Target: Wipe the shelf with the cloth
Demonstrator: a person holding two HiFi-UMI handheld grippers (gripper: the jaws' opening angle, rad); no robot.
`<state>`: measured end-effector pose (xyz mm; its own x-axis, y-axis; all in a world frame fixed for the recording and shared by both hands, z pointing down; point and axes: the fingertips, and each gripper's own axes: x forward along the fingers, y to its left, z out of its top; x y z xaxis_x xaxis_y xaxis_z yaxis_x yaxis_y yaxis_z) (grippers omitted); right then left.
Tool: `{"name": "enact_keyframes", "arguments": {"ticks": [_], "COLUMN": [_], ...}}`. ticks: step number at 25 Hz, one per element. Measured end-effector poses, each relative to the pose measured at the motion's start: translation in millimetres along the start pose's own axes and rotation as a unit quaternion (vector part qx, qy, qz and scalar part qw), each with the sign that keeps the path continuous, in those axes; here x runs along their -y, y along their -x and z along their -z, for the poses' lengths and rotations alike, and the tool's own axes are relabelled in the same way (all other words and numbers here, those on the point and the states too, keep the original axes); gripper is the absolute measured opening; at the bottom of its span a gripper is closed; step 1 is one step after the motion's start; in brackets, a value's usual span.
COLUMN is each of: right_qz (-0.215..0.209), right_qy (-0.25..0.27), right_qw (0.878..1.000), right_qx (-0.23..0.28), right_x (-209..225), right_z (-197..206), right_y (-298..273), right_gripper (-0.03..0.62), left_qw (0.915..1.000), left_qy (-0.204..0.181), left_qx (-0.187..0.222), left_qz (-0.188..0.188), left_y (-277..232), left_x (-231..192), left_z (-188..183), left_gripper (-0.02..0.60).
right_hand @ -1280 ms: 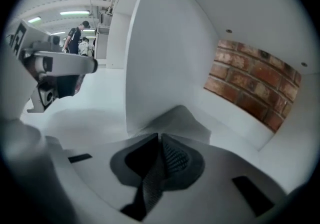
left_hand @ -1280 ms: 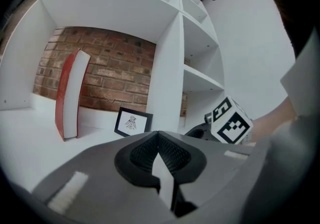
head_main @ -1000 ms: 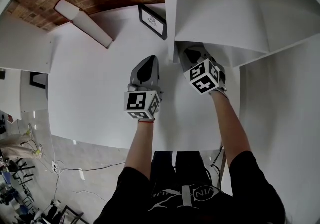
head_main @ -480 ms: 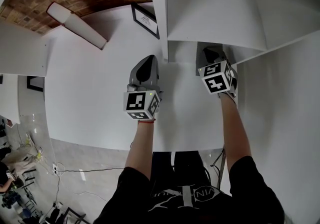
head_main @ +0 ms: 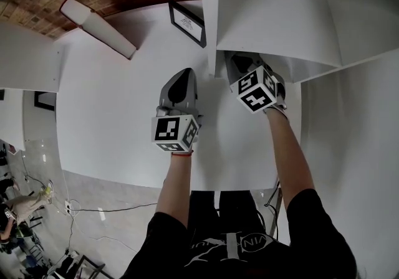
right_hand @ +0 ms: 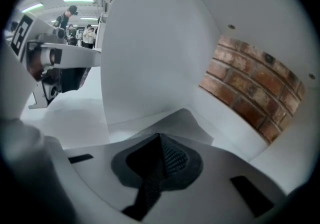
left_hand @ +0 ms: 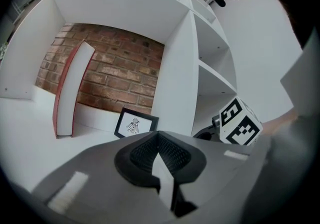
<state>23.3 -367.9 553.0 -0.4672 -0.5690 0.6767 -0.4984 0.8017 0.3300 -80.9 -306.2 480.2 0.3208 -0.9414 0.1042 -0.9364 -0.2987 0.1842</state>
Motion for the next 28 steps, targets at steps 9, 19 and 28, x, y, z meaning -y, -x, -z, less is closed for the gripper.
{"name": "enact_keyframes", "arguments": {"ticks": [9,19,28], "right_qz": [0.01,0.13,0.213], "right_qy": [0.047,-0.1,-0.169], "right_qw": [0.999,0.985,0.958], "right_qx": [0.022,-0.054,-0.094], "right_x": [14,87,99], "right_z": [-20,49,79], "right_y": [-27,-1,34], "right_gripper": [0.012,0.012,0.012], "left_qw": [1.0,0.9999,0.9994], "left_qy": [-0.003,-0.003,-0.005], "left_qx": [0.001,-0.003,-0.006], "left_qz": [-0.001,0.01,0.033], "left_y": [3,4,8], "left_x": [-2,10,25], "left_z": [1,4,-1], "left_gripper": [0.009,0.009,0.009]}}
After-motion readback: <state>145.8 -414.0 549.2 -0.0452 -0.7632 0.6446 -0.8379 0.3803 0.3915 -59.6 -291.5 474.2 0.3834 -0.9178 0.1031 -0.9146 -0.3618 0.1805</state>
